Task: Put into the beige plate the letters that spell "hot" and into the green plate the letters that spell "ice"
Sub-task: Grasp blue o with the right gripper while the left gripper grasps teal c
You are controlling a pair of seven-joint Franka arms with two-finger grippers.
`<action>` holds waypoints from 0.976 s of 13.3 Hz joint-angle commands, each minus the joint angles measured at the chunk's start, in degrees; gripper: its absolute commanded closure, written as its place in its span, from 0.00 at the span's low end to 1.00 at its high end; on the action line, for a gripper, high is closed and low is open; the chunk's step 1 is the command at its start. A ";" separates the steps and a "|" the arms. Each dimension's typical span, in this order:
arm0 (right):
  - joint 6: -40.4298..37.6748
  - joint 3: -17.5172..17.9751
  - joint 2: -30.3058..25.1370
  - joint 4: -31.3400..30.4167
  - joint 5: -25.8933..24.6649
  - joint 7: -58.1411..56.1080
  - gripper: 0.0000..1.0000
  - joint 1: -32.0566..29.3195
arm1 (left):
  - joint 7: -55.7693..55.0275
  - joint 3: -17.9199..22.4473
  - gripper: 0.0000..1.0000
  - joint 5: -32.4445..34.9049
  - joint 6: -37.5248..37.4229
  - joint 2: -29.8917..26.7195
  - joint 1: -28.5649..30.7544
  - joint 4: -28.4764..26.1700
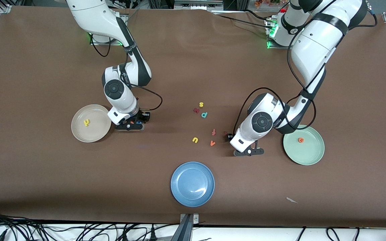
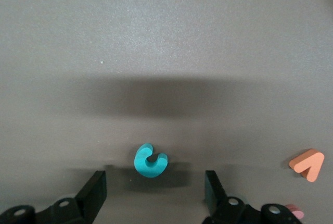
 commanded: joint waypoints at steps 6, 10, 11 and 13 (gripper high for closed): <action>1.06 0.29 -0.26 -0.74 0.81 -4.82 0.57 -0.54 | 0.51 0.82 0.35 0.81 -0.98 1.25 -0.99 1.75; 1.06 0.29 -0.26 -0.82 0.81 -4.73 0.72 -0.54 | 0.42 0.82 0.44 0.81 -0.89 1.25 -0.90 1.75; 1.06 0.29 -0.26 -0.82 0.81 -4.73 0.75 -0.54 | 0.42 0.82 0.47 0.81 -0.89 1.25 -0.90 1.75; 0.62 0.20 -0.26 -0.65 0.81 -4.56 0.79 -0.54 | 0.42 0.82 0.52 0.81 -0.98 1.25 -0.90 1.83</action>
